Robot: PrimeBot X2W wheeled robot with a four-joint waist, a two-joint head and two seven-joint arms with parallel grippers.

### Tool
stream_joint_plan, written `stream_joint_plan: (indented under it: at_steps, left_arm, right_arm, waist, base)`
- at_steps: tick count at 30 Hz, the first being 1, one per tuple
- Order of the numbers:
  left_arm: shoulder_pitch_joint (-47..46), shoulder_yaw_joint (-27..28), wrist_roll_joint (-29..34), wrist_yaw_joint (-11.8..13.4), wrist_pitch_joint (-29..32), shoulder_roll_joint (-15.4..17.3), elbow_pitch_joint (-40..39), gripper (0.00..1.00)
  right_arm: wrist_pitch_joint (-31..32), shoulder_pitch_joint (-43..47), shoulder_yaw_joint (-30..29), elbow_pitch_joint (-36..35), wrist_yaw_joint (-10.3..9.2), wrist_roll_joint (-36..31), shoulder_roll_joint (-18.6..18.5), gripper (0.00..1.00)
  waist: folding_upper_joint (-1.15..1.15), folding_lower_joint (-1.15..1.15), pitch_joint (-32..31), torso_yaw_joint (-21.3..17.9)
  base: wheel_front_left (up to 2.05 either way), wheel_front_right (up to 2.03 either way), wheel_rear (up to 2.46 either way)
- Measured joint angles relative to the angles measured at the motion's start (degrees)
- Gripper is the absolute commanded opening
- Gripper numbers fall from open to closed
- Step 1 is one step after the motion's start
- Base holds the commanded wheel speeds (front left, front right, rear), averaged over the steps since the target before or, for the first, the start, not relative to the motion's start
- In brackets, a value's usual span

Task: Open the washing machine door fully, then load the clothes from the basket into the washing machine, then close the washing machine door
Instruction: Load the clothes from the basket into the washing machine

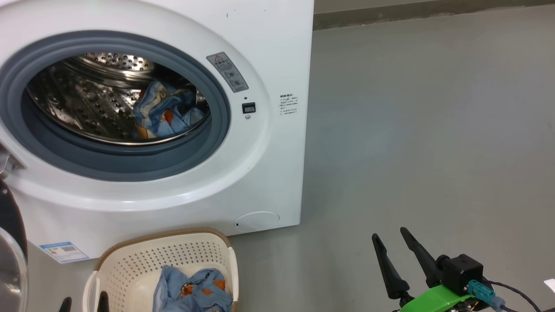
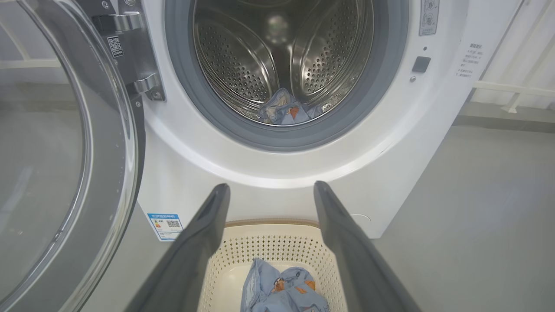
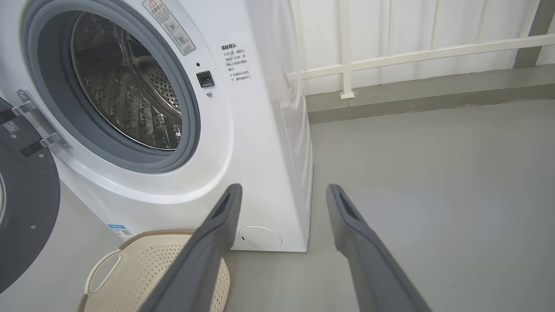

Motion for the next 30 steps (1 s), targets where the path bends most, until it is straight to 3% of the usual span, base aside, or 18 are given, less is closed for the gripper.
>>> stream_joint_plan:
  at_steps: [18,30]
  left_arm:
    - [1.02,-0.12,-1.51,0.46,0.0,0.0,0.66,1.0]
    - [-1.61,0.25,-2.3,-1.36,0.01,-0.01,6.77,1.0]
  right_arm:
    - [0.0,0.96,0.12,-0.09,0.0,0.01,0.01,1.0]
    - [0.0,0.51,1.15,-0.24,0.0,0.09,0.01,1.0]
  waist:
    - [0.0,0.0,1.64,-0.12]
    - [0.0,0.0,6.06,-0.79]
  base:
    - [0.0,0.0,0.0]
    - [0.0,0.0,0.0]
